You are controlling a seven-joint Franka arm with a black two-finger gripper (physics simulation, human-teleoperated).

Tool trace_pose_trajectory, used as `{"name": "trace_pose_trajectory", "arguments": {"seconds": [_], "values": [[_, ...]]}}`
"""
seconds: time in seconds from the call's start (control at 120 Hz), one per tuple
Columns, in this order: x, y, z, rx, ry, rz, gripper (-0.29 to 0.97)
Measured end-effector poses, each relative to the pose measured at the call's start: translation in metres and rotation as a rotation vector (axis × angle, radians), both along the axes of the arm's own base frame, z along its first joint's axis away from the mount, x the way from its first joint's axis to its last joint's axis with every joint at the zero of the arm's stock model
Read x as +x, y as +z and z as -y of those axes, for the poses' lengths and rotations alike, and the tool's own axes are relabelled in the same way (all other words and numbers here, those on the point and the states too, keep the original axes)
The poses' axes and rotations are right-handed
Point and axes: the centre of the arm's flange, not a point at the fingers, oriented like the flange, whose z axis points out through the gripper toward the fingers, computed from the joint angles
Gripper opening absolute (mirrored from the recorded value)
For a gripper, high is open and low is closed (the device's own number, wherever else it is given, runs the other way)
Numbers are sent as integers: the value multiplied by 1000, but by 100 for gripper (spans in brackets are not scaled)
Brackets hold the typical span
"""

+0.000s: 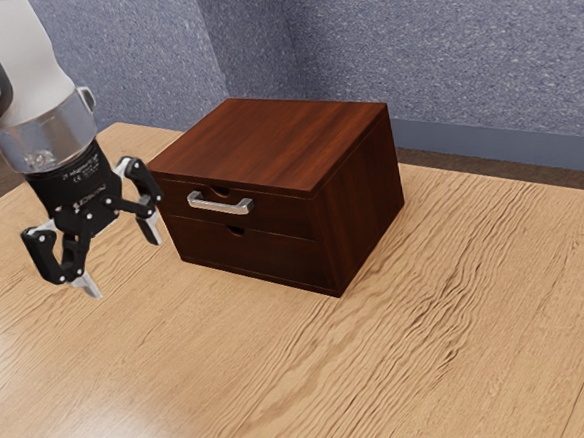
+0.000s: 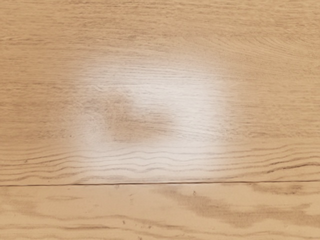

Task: Pull the drawer handle with one arm to open the drawer

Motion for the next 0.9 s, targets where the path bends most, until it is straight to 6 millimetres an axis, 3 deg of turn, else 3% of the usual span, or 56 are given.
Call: {"name": "trace_pose_trajectory", "arguments": {"seconds": [0.117, 0.208, 0.275, 0.367, 0.425, 0.533, 0.633, 0.75, 0.9], "values": [[2, -9, 1, -1, 10, -8, 68], [14, -22, -16, 30, 53, -24, 68], [33, -41, -31, 37, 92, -49, 68], [95, -40, -30, 60, 100, -18, 68], [112, -40, -24, 50, 93, 4, 68], [121, -43, -10, 22, 76, 26, 68], [110, -34, -2, 6, 67, 57, 68], [124, -52, -24, 6, 106, 51, 68], [162, -73, -57, 22, 146, 80, 68]]}}
